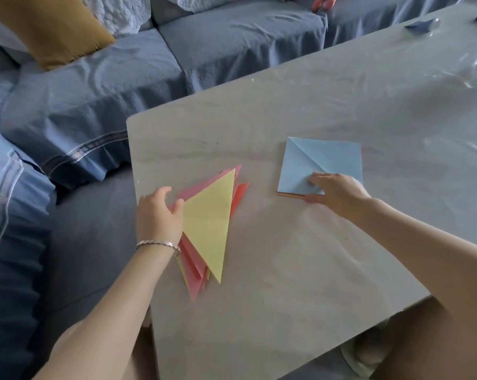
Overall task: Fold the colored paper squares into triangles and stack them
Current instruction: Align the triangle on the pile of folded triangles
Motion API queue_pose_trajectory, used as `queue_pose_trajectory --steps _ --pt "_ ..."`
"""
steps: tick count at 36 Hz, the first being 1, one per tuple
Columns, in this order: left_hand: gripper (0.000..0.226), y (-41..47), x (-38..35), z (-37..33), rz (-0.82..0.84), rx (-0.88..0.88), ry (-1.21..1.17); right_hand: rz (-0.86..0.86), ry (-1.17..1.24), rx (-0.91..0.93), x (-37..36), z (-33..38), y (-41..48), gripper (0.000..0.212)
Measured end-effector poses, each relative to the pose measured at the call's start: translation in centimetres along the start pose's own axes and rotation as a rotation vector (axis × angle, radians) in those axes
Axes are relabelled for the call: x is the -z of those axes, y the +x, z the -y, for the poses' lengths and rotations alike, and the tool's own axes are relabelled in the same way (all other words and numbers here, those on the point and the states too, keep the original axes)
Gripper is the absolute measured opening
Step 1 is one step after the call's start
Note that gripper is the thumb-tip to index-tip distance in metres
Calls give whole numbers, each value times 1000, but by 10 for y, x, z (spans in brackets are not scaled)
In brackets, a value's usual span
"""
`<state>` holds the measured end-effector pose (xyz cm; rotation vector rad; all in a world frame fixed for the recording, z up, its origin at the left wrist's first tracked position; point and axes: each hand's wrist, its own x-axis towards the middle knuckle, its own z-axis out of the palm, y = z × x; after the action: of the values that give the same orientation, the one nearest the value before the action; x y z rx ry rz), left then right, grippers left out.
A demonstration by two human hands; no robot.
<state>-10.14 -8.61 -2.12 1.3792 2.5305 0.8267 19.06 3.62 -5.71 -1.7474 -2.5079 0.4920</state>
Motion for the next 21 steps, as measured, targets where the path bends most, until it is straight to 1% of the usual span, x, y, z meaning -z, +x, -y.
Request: queue_pose_trajectory --steps 4,7,9,12,18,21 --pt "34 -12 -10 -5 -23 -138 74 1 33 14 3 -5 3 45" --pt "28 -24 -16 -12 10 -217 36 -4 69 -2 5 -10 6 43" --pt "24 -32 -20 -18 20 -258 6 6 63 2 5 -12 7 46" --pt "20 -44 -20 -27 47 -275 -32 21 12 31 4 -12 8 57" --pt "15 -57 -17 -35 102 -320 -72 -8 62 12 0 -15 10 43" --pt "16 -61 -15 -37 113 -326 -92 32 -27 50 3 -16 10 54"
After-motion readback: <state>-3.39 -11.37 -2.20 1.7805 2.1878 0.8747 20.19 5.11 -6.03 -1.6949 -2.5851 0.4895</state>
